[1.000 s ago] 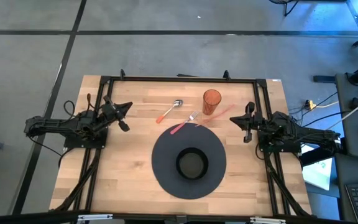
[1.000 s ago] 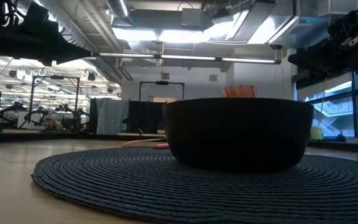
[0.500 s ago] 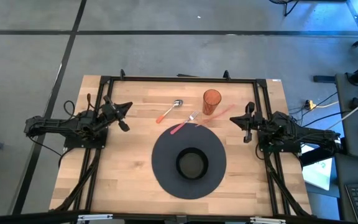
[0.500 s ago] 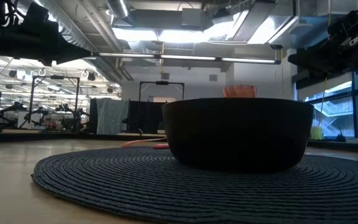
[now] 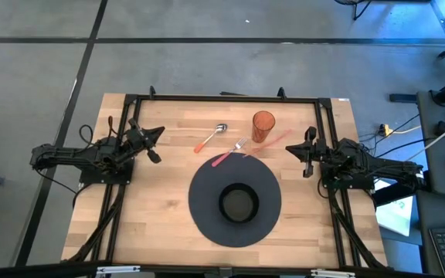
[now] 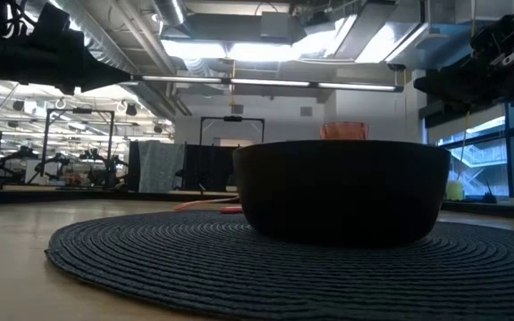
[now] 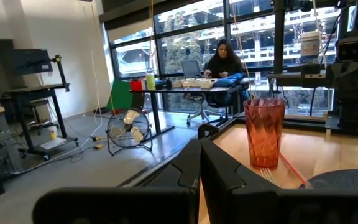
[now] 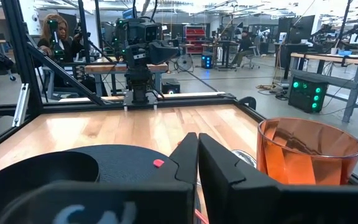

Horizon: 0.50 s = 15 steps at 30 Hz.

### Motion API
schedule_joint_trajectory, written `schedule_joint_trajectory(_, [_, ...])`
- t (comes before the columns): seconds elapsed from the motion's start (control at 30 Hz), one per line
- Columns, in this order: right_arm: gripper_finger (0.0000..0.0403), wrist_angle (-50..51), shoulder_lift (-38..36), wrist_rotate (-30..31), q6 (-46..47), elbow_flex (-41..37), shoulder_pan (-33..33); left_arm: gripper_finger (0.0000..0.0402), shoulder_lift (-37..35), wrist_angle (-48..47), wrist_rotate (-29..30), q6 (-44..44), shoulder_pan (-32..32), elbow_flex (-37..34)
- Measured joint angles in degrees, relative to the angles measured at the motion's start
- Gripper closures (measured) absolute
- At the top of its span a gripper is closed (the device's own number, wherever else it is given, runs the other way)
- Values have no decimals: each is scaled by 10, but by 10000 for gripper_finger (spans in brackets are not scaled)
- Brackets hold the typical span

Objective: Pick & Place Utensil
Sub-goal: Put the orange glass on the blue mat to the top right of the black bowl

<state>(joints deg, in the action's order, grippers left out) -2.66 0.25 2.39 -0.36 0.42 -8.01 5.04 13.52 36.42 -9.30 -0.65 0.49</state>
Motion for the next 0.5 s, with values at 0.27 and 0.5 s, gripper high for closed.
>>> schedule_joint_trajectory(0.27, [387, 8, 0, 0, 0, 0, 0, 398, 0, 15, 0, 0, 0, 0])
schedule_joint_trajectory(0.5, [387, 9, 0, 0, 3, 0, 0, 398, 0, 16, 0, 0, 0, 0])
